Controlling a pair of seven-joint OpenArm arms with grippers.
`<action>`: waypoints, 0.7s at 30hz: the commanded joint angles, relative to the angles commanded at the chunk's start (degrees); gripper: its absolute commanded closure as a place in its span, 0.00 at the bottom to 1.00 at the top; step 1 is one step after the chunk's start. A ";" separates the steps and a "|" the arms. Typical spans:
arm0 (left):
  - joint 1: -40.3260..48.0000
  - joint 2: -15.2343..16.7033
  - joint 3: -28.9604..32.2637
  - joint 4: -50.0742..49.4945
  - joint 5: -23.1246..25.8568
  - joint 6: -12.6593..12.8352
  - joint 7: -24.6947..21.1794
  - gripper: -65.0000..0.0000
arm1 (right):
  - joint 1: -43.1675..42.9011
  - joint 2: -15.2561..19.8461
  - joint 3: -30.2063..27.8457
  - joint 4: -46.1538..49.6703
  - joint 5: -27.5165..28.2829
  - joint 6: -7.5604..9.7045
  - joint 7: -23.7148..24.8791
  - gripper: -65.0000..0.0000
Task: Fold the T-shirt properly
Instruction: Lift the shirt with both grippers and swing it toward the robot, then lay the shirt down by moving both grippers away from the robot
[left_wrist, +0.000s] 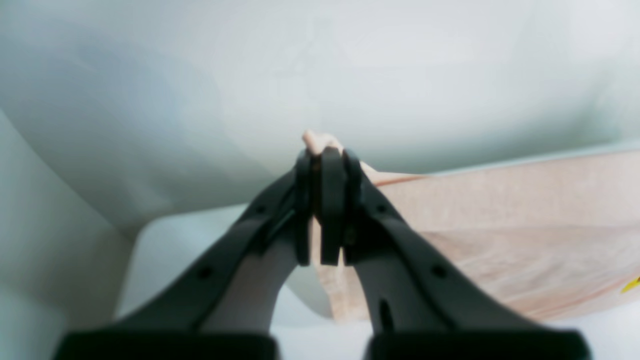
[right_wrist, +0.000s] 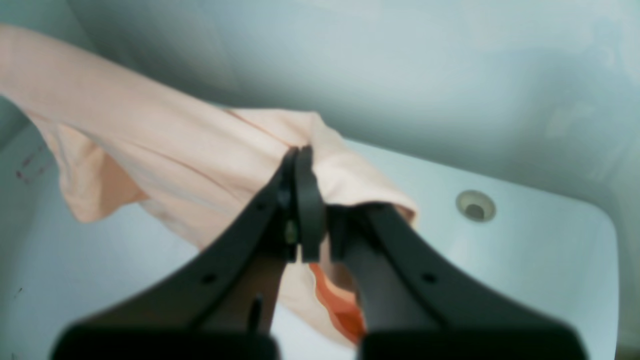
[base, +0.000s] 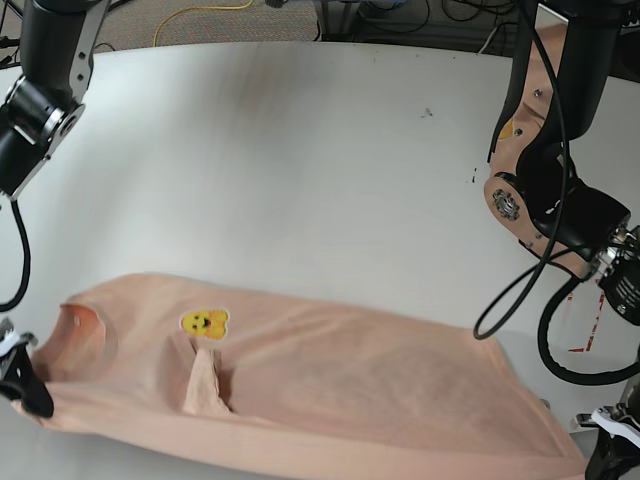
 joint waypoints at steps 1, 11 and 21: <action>-0.62 0.00 0.00 -0.26 0.00 0.00 0.00 0.97 | 1.49 0.09 -0.97 -0.79 0.00 0.00 0.00 1.00; -13.27 -5.01 0.97 -2.81 0.00 0.00 0.35 0.97 | 24.18 0.18 -15.91 -11.34 0.00 0.00 0.00 1.00; -20.22 -7.12 4.57 -6.77 -0.44 0.00 0.18 0.97 | 37.98 0.18 -24.44 -13.19 0.09 0.00 0.00 1.00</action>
